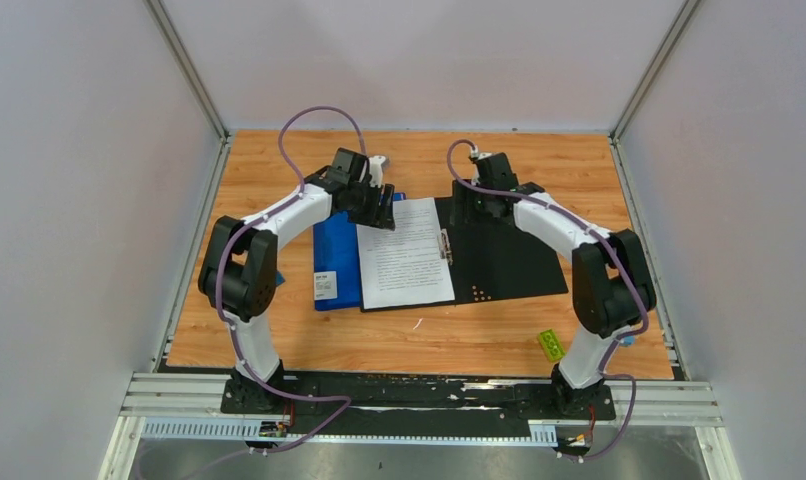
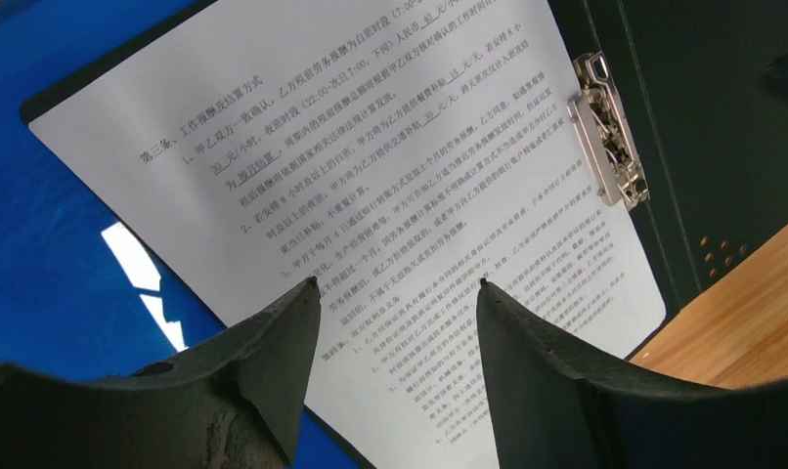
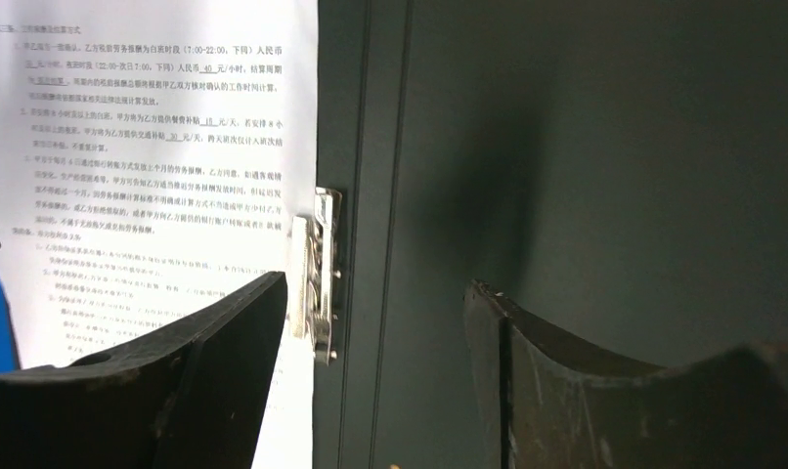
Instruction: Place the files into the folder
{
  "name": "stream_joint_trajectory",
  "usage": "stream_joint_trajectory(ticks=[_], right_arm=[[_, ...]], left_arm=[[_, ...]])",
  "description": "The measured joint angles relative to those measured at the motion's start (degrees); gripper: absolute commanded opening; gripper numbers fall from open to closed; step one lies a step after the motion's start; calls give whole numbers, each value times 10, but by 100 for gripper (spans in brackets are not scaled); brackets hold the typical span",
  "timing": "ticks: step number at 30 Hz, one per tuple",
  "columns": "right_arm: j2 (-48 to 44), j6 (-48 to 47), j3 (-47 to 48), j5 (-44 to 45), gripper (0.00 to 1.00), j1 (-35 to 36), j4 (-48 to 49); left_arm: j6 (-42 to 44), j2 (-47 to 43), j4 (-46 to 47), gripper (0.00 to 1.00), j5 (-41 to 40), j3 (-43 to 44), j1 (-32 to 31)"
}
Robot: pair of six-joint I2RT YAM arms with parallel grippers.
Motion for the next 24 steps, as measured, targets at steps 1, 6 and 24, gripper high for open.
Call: stream_joint_trajectory(ticks=[1, 6, 24], right_arm=[[-17, 3, -12, -7, 69, -7, 2], [-58, 7, -43, -34, 65, -27, 15], [-194, -133, -239, -75, 68, 131, 189]], left_arm=[[3, -5, -10, 73, -2, 0, 0], [9, -38, -33, 100, -13, -17, 7], [-36, -141, -16, 100, 20, -169, 74]])
